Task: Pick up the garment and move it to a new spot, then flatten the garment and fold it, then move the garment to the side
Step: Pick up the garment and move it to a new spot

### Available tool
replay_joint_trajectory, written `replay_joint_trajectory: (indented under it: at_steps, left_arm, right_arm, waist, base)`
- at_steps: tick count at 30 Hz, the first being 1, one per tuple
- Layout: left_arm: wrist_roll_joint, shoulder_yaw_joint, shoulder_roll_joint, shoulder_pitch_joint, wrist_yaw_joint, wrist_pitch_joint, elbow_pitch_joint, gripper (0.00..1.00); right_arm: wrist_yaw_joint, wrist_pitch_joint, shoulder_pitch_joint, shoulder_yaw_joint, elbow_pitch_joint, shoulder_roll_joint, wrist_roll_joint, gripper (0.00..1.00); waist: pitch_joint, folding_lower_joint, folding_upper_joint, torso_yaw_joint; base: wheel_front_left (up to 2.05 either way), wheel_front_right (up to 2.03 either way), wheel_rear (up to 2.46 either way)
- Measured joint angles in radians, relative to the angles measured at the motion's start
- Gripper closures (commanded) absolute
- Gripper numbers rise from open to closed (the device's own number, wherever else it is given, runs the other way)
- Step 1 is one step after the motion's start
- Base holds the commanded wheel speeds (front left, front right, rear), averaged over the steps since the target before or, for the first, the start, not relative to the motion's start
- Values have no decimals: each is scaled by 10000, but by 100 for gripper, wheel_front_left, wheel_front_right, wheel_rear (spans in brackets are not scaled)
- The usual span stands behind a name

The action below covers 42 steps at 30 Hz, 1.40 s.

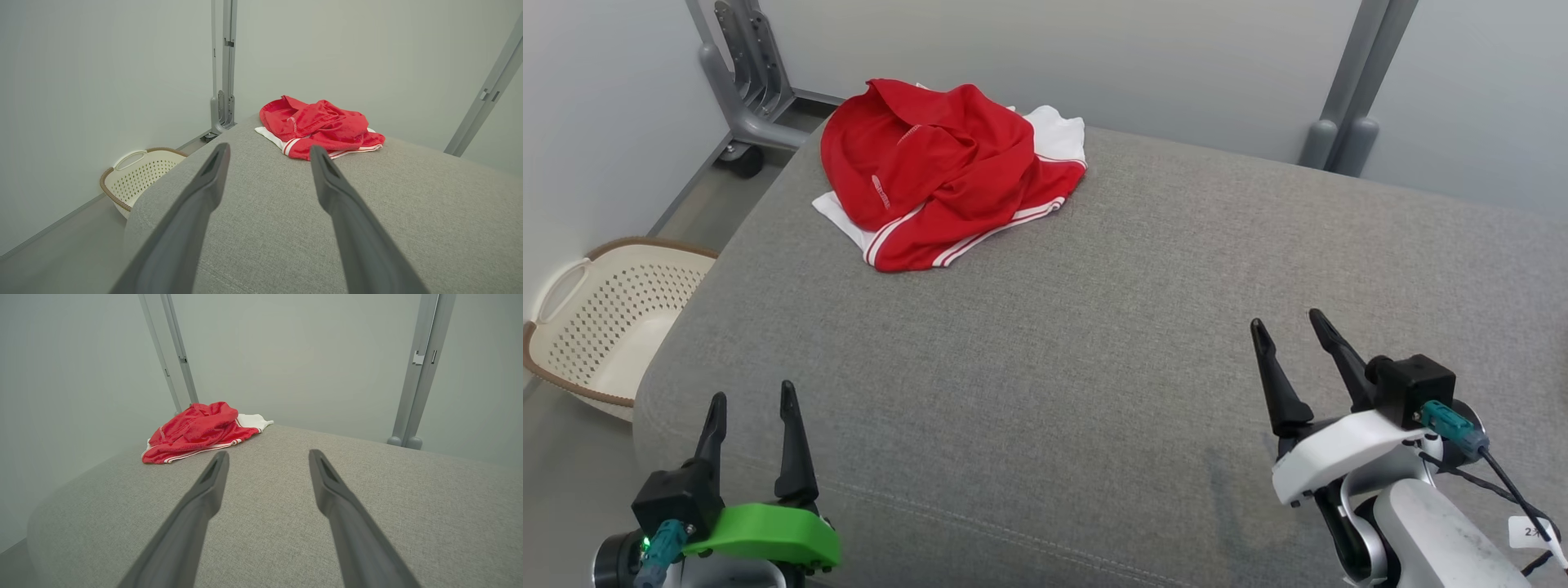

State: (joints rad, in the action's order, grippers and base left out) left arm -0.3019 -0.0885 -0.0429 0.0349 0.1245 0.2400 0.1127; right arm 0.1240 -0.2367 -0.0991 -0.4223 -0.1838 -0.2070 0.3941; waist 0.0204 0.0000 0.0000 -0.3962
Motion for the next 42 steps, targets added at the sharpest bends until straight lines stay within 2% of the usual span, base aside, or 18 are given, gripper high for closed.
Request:
replay_joint_trajectory:
  at_steps: [8,19,25,32,37,42]
  left_arm:
    - [326,-244,2,-624,0,-52,-209,0]
    - [305,-153,94,-3764,0,-999,332,0]
    - [525,265,142,-5878,0,-1916,1348,0]
    - [926,922,165,-7474,0,-3143,3003,0]
    - [1333,1463,-40,-8386,2,-3754,3856,0]
    - [1707,1574,-178,-8675,0,-4257,4707,0]
  right_arm:
    - [0,207,-251,111,362,-221,-270,0]
    - [0,675,-915,128,867,-579,-556,0]
    - [-29,955,-1388,-67,1143,-715,-817,0]
    - [-184,1300,-1838,-211,1513,-897,-991,0]
    - [-228,1530,-2139,-244,1776,-1114,-1141,0]
    - [-357,1674,-2358,-261,2023,-1193,-1189,0]
  waist:
    - [-398,0,0,52]
    - [-1283,0,0,321]
    - [-1733,0,0,695]
    - [-2247,0,0,1318]
    - [-2639,0,0,1834]
    - [-3042,0,0,2373]
  base:
    - [0,0,0]
    - [0,0,0]
    - [0,0,0]
    - [0,0,0]
    - [0,0,0]
    - [0,0,0]
